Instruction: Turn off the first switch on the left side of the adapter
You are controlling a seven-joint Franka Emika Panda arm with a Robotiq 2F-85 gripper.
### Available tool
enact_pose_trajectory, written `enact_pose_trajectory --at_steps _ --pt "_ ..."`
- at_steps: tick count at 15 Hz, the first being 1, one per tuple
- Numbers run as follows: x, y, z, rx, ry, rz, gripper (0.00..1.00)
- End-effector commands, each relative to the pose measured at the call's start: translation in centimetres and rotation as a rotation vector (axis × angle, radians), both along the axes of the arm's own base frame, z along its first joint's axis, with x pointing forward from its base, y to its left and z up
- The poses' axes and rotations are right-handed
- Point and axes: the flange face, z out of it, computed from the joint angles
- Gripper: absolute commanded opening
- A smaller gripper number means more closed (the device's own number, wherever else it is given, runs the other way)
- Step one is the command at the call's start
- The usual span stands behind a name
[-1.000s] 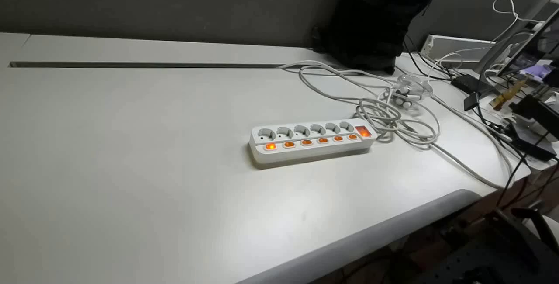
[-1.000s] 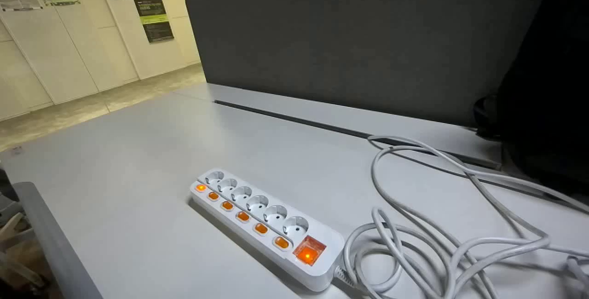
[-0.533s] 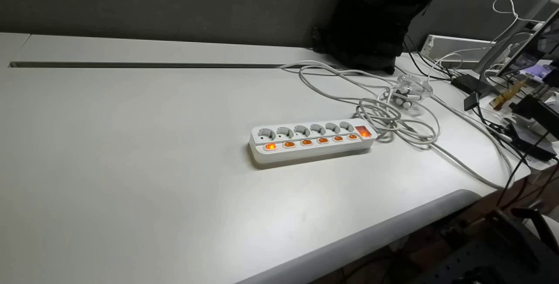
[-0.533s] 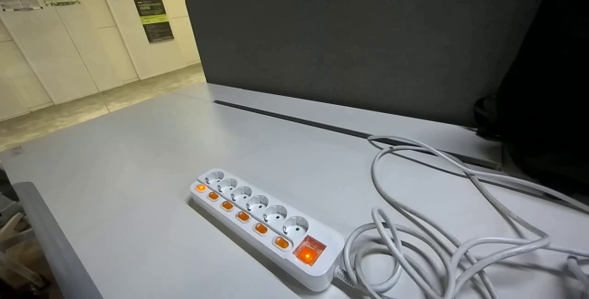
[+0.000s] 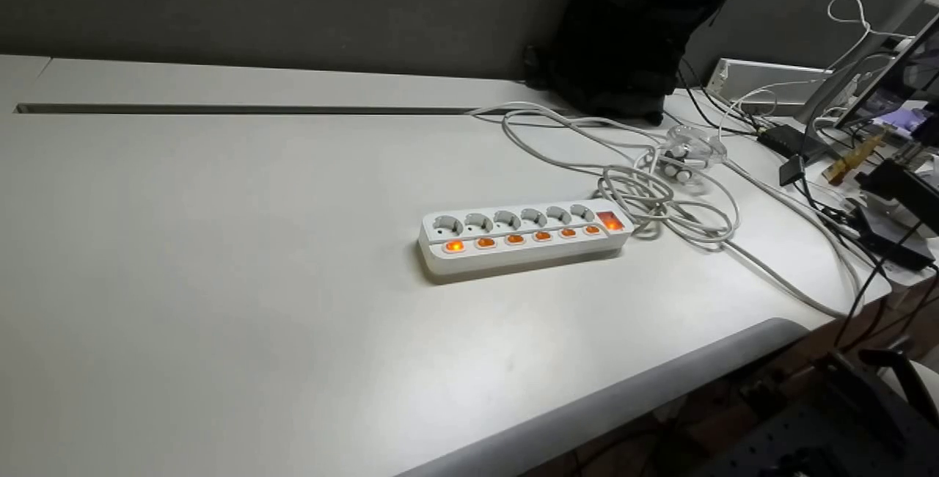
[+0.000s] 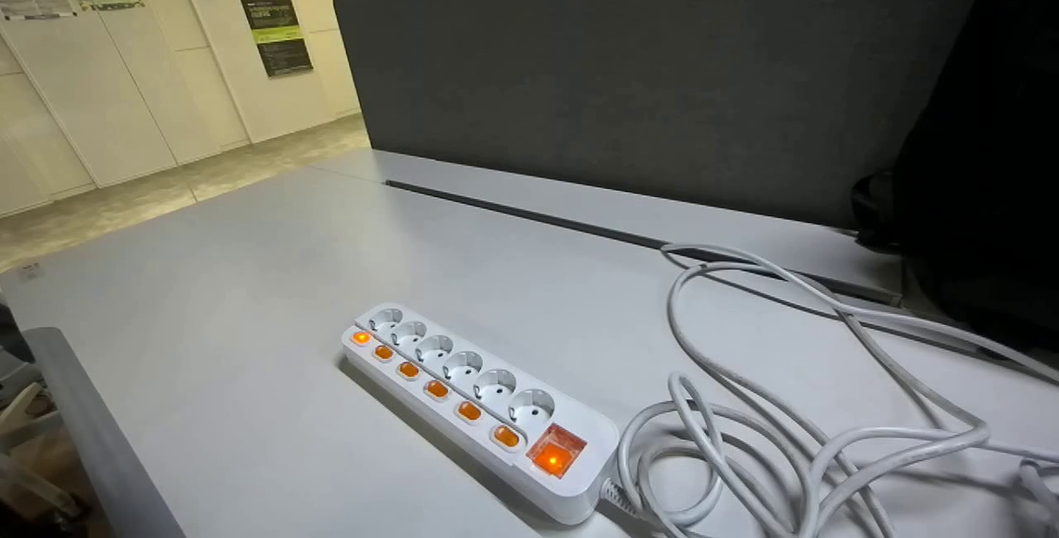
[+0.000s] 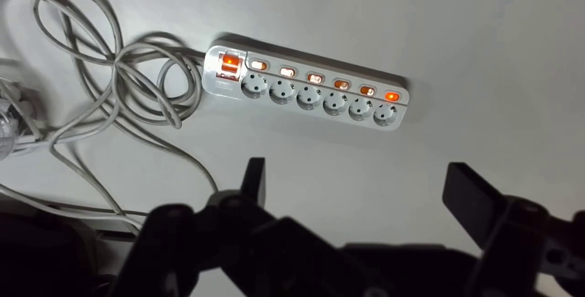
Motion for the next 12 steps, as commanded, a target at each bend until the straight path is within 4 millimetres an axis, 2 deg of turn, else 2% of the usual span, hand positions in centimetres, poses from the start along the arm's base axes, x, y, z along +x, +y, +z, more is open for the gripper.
enact_pose_trajectory --at_steps 1,6,10,11,12 --pt "2.0 1.8 -2.6 -0.055 -0.042 0.031 1.00" --pt "4.8 6.3 -8.7 -0.098 -0.029 0.112 1.00" --pt "5.8 9.8 -14.1 -0.130 0.038 0.186 1.00" --pt "6.0 10.4 -15.3 -0.138 0.051 0.202 0.92" --pt "6.2 11.0 -16.4 -0.150 0.053 0.218 0.74"
